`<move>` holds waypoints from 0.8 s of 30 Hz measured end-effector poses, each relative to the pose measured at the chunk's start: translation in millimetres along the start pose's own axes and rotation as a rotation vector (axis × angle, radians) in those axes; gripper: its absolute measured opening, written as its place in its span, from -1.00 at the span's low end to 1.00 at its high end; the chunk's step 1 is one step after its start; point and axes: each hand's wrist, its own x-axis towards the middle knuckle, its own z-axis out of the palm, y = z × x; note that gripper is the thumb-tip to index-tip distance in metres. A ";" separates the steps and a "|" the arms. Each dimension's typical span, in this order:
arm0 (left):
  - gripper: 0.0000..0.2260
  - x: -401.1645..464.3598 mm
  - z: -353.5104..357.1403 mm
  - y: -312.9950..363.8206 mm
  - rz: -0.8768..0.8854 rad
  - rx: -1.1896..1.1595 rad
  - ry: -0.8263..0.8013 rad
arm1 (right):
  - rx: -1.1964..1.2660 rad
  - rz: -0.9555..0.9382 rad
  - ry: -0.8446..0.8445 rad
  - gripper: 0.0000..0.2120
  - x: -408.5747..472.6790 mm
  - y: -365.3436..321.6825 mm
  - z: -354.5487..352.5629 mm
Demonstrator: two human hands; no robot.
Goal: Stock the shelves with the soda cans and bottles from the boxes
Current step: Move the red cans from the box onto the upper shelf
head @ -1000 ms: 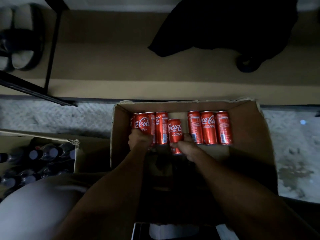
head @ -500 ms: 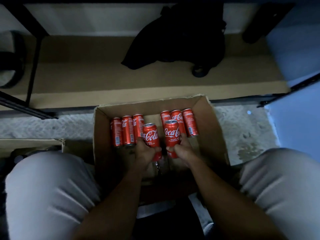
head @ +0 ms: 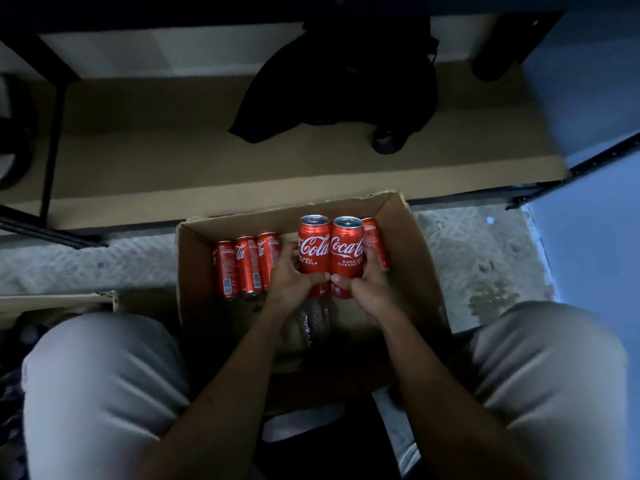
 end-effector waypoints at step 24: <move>-0.32 -210.6 -60.1 348.9 0.121 0.052 -0.135 | 0.030 -0.214 -0.080 -0.36 -264.4 -318.6 -85.2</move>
